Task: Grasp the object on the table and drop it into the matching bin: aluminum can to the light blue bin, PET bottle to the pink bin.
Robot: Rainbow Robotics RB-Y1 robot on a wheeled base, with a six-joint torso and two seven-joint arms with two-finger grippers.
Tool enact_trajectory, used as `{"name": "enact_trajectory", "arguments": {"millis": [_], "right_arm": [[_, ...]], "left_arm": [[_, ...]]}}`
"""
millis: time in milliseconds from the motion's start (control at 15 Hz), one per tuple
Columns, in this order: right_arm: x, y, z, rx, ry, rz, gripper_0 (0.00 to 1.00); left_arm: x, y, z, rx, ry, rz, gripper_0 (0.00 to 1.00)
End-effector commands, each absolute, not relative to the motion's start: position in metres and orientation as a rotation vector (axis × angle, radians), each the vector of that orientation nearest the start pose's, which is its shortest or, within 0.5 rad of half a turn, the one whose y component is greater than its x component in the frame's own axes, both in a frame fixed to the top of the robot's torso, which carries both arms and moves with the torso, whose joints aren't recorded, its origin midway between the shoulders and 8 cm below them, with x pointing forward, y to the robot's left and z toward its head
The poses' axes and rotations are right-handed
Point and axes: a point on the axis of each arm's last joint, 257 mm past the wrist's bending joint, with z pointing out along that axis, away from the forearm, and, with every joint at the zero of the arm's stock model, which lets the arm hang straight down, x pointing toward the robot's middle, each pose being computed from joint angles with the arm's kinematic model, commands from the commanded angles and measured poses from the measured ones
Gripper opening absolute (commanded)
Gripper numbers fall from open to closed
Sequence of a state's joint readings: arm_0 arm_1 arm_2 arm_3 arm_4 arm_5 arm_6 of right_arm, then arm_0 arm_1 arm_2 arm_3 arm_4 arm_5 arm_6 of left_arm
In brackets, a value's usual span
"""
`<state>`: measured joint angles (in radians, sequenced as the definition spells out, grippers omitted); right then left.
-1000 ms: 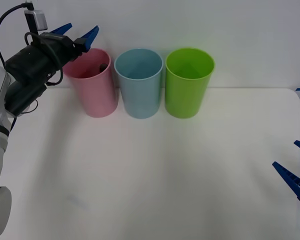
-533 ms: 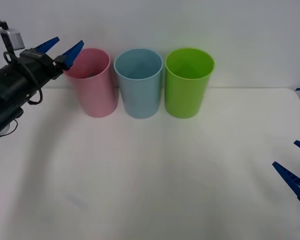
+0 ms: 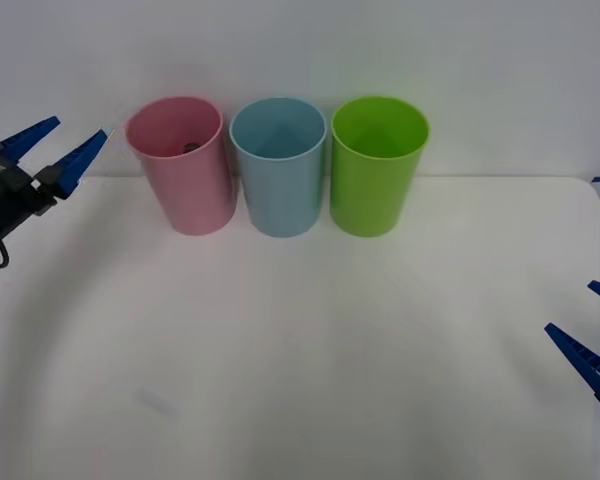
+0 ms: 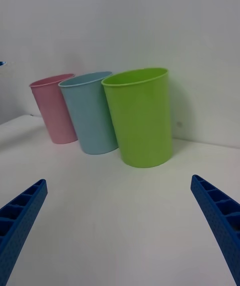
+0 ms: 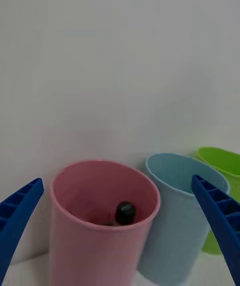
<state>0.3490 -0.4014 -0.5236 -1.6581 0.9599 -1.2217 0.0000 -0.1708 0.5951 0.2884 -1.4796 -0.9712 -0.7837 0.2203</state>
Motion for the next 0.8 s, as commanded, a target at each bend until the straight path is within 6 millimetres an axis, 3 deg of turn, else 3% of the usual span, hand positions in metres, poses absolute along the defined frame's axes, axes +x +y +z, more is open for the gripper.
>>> {"name": "enact_trajectory", "arguments": {"millis": [67,800], "right_arm": [[0.342,-0.330,-0.169,-0.465,1.441,0.567,1.00],[0.342,-0.330,-0.169,-0.465,1.441,0.567,1.00]], "left_arm": [[0.506,0.340,-0.060,0.337,1.358,-0.555,1.00],[0.402,0.403,-0.124,0.473,1.508,-0.486,1.00]]}}
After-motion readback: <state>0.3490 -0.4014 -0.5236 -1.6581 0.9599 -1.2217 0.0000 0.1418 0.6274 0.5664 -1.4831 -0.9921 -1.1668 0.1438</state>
